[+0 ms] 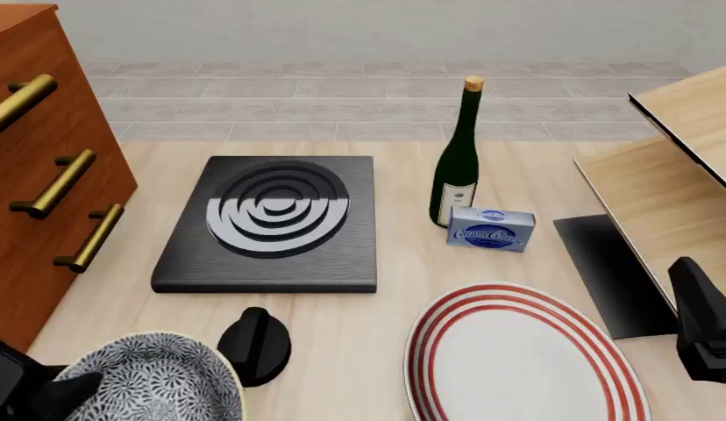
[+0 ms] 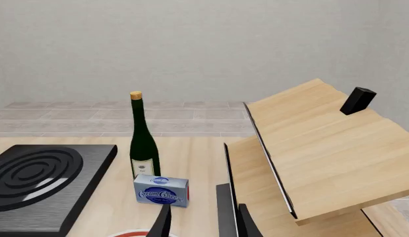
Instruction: Put the bowl on the top of the cabinet.
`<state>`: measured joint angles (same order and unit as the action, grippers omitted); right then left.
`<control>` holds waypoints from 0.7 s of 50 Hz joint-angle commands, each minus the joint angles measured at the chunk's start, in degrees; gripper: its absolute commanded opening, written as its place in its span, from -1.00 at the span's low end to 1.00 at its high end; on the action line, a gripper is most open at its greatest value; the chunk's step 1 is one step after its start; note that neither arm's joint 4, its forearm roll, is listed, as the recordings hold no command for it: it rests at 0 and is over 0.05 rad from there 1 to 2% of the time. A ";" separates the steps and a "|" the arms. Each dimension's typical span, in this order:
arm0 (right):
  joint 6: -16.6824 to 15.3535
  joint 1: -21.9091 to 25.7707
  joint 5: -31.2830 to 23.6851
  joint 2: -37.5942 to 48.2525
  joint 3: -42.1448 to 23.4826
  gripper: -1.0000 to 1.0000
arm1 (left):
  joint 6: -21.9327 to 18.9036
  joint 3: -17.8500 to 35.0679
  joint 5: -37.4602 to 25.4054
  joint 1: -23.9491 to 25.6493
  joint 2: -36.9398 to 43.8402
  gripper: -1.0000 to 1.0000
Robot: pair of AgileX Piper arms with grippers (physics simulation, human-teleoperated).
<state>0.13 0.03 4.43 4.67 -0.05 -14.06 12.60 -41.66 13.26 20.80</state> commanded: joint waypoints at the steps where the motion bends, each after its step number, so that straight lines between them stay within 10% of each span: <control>1: 0.02 0.01 0.02 0.04 0.00 1.00 | 1.75 4.09 -4.24 1.35 -3.52 -1.00; 35: 0.00 0.00 0.02 0.03 0.00 1.00 | 6.60 26.37 -3.04 -3.76 0.03 -1.00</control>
<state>0.13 0.03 4.43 4.67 -0.05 -8.76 31.82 -45.38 11.91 19.73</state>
